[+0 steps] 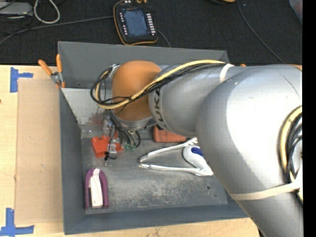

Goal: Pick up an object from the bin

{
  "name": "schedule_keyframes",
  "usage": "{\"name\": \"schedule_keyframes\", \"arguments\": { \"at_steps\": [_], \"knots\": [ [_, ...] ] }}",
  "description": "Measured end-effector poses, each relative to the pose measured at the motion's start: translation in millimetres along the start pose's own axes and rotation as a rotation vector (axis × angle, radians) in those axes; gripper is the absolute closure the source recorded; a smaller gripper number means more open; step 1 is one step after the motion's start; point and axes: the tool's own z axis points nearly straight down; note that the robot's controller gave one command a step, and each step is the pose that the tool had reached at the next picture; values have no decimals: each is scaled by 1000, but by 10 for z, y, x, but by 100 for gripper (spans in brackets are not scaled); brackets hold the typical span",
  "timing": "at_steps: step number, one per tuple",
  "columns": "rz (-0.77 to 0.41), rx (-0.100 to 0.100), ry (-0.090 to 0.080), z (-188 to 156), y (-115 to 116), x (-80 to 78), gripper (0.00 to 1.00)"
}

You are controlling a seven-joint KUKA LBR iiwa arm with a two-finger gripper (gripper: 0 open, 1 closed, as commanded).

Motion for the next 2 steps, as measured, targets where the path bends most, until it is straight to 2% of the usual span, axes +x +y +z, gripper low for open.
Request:
{"name": "schedule_keyframes", "arguments": {
  "at_steps": [1,2],
  "knots": [
    [-168,1,-17,7,78,24,0],
    [-3,-2,-1,1,-5,-5,100]
  ]
}}
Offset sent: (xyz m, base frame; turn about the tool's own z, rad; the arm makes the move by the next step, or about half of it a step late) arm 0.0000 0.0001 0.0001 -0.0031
